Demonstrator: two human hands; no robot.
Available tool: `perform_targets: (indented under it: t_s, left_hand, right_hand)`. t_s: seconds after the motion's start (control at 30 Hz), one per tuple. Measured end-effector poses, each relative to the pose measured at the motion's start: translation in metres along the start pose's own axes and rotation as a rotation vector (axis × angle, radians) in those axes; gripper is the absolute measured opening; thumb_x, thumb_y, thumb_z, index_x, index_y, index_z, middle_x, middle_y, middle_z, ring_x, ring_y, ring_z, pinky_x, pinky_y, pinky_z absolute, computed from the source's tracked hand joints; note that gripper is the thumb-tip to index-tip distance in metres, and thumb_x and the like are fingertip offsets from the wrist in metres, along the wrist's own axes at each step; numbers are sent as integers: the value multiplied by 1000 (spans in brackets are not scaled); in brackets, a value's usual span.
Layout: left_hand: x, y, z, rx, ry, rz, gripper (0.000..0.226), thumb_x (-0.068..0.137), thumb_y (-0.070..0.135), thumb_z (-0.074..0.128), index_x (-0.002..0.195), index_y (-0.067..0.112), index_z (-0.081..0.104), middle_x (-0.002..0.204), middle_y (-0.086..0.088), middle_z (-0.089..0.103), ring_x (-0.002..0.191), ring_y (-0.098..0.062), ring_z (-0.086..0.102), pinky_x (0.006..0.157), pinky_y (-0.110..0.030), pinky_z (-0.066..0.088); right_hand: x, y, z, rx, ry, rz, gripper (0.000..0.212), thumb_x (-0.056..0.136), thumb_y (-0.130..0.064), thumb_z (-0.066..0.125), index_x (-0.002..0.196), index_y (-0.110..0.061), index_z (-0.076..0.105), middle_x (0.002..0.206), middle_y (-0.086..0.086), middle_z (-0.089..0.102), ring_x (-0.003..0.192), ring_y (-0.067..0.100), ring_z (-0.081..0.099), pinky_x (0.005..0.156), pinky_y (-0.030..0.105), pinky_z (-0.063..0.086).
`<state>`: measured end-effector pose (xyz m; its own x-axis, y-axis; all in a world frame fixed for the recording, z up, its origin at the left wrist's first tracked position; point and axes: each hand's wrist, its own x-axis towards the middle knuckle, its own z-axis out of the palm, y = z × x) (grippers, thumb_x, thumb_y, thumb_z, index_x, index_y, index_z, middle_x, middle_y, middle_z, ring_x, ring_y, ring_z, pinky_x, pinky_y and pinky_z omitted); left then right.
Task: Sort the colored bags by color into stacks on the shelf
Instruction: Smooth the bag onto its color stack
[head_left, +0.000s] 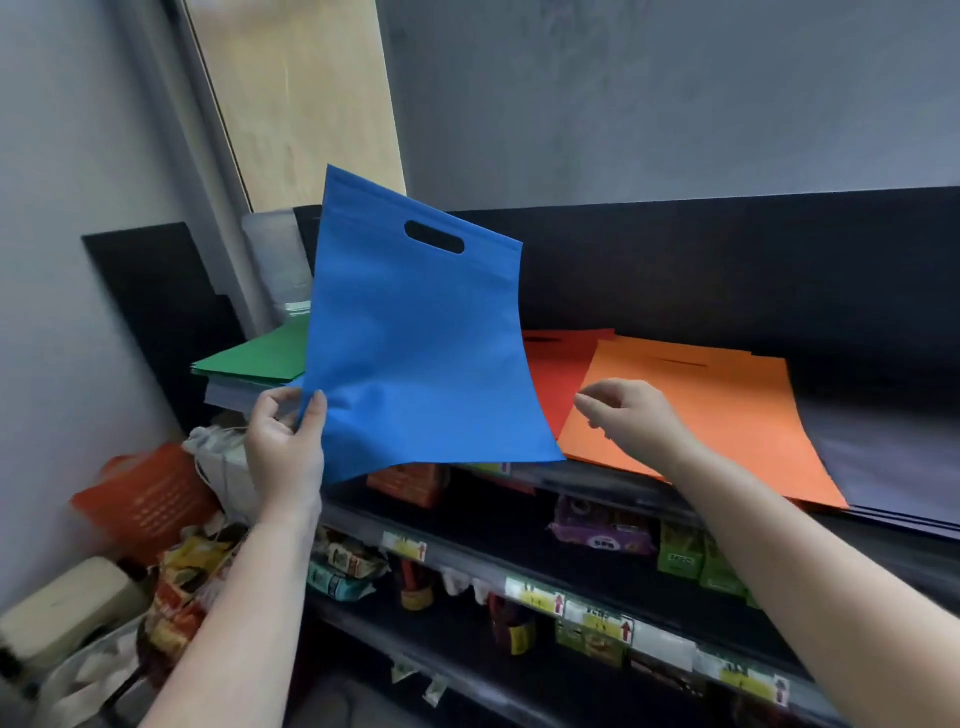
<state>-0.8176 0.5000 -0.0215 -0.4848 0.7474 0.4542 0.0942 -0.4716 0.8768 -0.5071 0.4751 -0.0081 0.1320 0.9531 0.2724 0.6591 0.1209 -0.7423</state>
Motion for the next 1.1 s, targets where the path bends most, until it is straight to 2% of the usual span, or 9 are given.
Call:
perform_targets:
  t_s: [0.13,0.3,0.47,0.57,0.67,0.8,0.9,1.0,1.1]
  left_hand:
    - [44,-15,-4,-81,-69,-45,15,93,16,59,85,26,51,81,4,66,64,-1,64,58,-21,51]
    - [119,-36,-4,-96,-179,-33,15,91,15,61,84,23,51,65,10,71,59,-3,66,53,-20,52]
    - [203,-60,3,172,-282,182,11,89,19,65,89,16,54,74,1,66,68,-18,63,65,-37,49]
    - [247,-83,15,331,-329,251,16,89,20,66,95,9,56,87,-7,64,81,-23,60,69,-34,46]
    - [276,-109,31,460,-397,267,16,89,17,65,97,6,56,89,-3,56,85,-19,53,70,-28,38]
    - [295,-146,45,695,-519,236,20,92,23,60,101,7,54,93,-2,55,80,-20,49,65,-30,36]
    - [297,-165,51,936,-613,165,24,93,30,58,103,9,52,93,-5,59,75,-22,51,59,-31,37]
    - [295,-175,54,1225,-708,269,33,93,37,56,113,10,53,111,-7,57,97,-24,52,70,-33,42]
    - [294,-174,62,1334,-736,431,38,96,39,49,120,10,53,118,-7,51,111,-25,46,85,-35,42]
  right_hand:
    - [38,-30,46,194,-70,116,22,95,-33,55,95,-14,66,79,0,63,69,15,57,67,30,50]
    - [86,-54,93,541,-30,228,10,91,-10,60,84,-8,65,85,7,66,71,16,60,59,25,46]
    - [136,-75,132,363,143,200,16,87,-11,65,71,-11,63,66,3,59,55,15,51,49,26,42]
    - [163,-80,152,177,189,191,18,85,-15,68,69,-9,64,60,3,58,48,15,50,49,26,41]
    - [183,-81,170,-3,204,211,19,84,-19,67,69,-8,63,71,5,63,67,21,60,62,33,49]
    - [199,-76,191,-241,178,267,31,84,-21,64,58,-15,49,68,1,55,73,23,54,58,29,36]
    - [205,-70,205,-395,97,315,28,86,-25,62,65,-13,50,76,3,57,80,28,57,56,27,34]
    - [207,-66,213,-539,56,325,24,85,-36,64,82,-14,55,96,5,62,95,28,61,63,26,37]
    - [207,-63,204,-630,123,293,38,83,-50,62,78,-13,54,98,5,63,92,28,60,63,27,36]
